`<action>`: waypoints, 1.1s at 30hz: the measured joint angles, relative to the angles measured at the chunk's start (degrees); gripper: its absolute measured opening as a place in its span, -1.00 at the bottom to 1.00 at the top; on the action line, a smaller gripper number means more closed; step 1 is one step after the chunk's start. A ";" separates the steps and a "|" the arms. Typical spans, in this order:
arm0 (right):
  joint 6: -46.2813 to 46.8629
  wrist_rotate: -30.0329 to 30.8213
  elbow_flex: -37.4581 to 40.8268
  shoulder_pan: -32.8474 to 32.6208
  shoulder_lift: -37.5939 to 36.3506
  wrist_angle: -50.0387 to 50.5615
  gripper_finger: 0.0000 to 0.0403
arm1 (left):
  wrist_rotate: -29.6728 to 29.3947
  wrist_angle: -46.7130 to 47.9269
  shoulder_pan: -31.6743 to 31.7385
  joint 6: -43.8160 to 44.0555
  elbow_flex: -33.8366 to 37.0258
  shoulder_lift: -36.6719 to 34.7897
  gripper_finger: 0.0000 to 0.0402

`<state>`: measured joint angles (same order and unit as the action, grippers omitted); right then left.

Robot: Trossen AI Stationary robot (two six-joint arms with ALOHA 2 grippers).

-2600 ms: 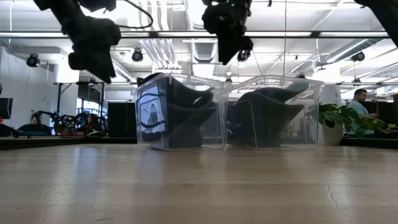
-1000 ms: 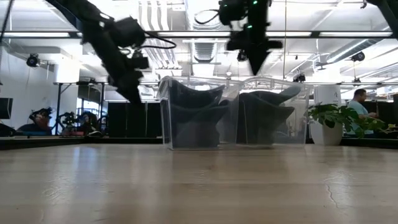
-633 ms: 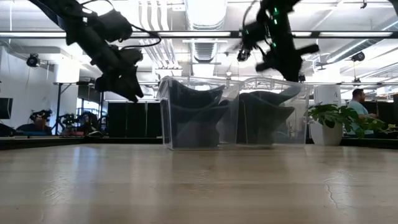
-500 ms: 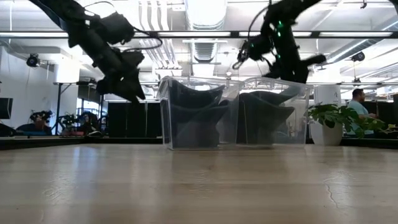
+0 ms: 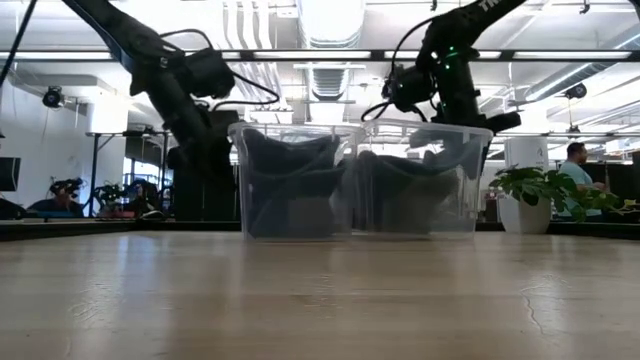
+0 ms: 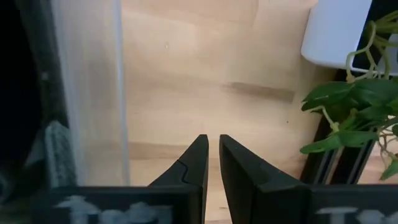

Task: Pick & Place hat
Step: Adjust the bins

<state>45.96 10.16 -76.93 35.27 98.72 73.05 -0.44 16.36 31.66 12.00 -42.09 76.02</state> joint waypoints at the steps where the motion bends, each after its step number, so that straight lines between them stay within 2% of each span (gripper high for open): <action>1: 0.24 0.24 -0.14 -0.32 0.00 -0.18 -0.81 | -0.30 -0.11 0.05 -1.23 -0.30 0.12 -0.24; 10: 0.91 2.00 -0.50 -0.50 -0.02 -4.60 -0.81 | -2.87 1.18 2.05 -8.47 -1.42 -1.43 -0.24; 14: -0.34 4.32 -0.50 -1.30 -2.15 -1.95 -0.81 | -2.62 10.36 2.41 -6.38 -1.42 -4.47 -0.24; 18: -1.17 6.57 -0.54 -1.80 -7.21 1.56 -0.81 | 1.42 16.72 0.30 -1.21 -0.07 -9.76 -0.24; 22: -2.61 4.54 0.09 -2.45 -12.67 3.82 -0.81 | 3.49 16.63 -4.59 6.00 1.96 -15.36 -0.24; 25: -3.46 0.50 2.32 -3.88 -16.18 5.28 -0.81 | 3.92 16.32 -9.96 11.31 3.52 -17.39 -0.24; 27: -3.13 -0.13 4.14 -5.64 -18.28 6.54 -0.81 | 3.97 14.92 -14.10 15.61 4.80 -17.92 -0.24; 30: -2.84 -3.58 7.18 -8.71 -20.80 6.74 -0.81 | 3.91 10.35 -20.83 22.57 6.88 -17.62 -0.24; 33: -1.76 -6.49 9.94 -12.60 -21.70 5.23 -0.81 | 1.92 0.49 -27.22 27.78 8.33 -16.25 -0.24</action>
<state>44.20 3.68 -66.98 22.67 77.02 78.28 1.48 16.85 4.44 39.78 -33.75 59.78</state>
